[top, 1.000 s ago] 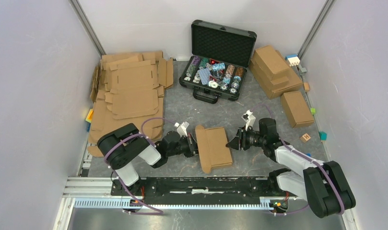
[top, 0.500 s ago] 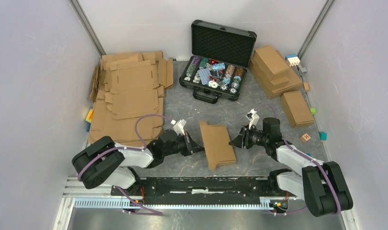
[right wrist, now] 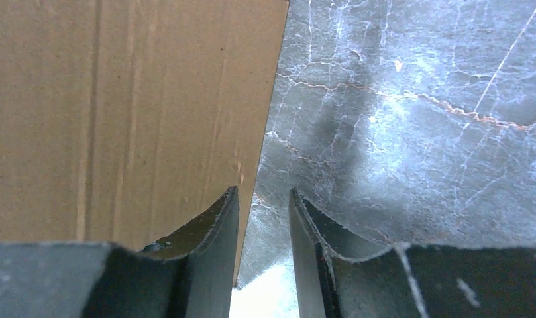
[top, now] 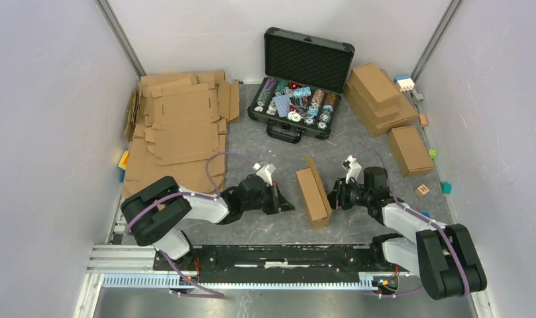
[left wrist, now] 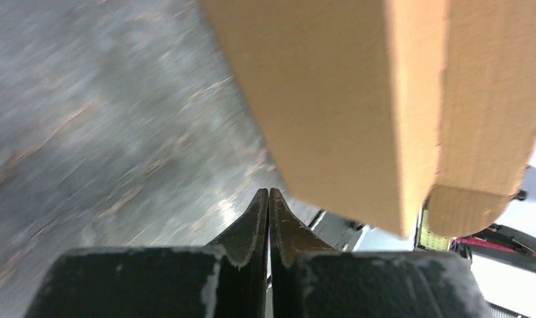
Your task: Fold the paper box
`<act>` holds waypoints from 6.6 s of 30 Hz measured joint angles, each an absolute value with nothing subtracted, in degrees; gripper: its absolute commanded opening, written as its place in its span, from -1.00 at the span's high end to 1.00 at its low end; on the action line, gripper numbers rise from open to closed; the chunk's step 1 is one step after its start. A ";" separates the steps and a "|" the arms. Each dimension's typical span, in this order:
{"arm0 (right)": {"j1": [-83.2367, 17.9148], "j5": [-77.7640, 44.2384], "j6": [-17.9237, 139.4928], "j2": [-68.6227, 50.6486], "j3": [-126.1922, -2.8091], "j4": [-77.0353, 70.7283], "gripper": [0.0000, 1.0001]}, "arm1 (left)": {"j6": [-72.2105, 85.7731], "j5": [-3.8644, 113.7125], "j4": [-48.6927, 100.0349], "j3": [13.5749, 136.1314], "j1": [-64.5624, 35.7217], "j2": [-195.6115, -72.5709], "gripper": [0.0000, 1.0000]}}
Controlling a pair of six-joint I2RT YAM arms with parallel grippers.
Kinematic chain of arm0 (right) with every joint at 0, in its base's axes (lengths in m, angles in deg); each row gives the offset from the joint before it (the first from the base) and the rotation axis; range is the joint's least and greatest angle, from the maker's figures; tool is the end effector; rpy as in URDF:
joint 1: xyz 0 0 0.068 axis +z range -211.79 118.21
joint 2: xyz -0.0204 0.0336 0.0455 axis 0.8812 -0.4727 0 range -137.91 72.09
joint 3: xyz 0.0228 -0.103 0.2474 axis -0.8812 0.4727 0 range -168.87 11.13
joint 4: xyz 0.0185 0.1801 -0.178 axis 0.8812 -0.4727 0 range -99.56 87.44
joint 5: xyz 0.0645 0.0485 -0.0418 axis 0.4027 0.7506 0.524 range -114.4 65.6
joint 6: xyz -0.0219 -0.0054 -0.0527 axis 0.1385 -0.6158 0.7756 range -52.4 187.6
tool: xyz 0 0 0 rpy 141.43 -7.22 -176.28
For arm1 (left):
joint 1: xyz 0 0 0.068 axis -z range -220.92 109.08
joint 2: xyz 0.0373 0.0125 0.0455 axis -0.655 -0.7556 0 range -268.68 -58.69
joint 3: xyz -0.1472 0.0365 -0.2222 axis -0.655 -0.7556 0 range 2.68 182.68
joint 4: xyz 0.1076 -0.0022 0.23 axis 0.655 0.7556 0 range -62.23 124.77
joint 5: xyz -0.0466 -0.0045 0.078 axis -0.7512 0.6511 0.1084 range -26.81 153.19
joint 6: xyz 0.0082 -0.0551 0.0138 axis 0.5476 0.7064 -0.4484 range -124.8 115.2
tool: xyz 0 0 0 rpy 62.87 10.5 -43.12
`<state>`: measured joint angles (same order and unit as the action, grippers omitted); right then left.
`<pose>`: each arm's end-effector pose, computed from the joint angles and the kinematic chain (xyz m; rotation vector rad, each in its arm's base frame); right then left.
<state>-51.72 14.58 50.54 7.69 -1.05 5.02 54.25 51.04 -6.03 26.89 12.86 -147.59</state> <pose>0.1681 0.0558 0.1233 -0.2020 2.3475 1.0304 0.1515 -0.2214 0.1265 0.0347 2.4291 -1.2882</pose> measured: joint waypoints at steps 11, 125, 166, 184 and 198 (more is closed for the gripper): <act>-49.47 13.42 51.09 10.16 -1.12 2.52 0.04 | 52.28 50.63 -6.57 36.31 15.81 -152.00 0.87; -0.40 -34.27 48.46 14.53 -29.68 -37.21 -0.50 | 11.58 29.86 3.68 49.95 -2.79 -149.51 -0.69; 2.61 -38.38 52.03 14.14 -31.48 -40.49 -0.27 | 13.09 26.41 -6.68 45.36 -4.80 -150.89 -0.61; 2.61 -39.50 51.41 15.01 -27.91 -37.58 -0.22 | 11.10 26.94 2.02 45.36 -3.05 -148.13 0.21; 2.61 -39.74 51.09 14.16 -27.72 -35.88 -0.19 | 6.29 37.16 12.42 43.98 0.34 -140.88 0.56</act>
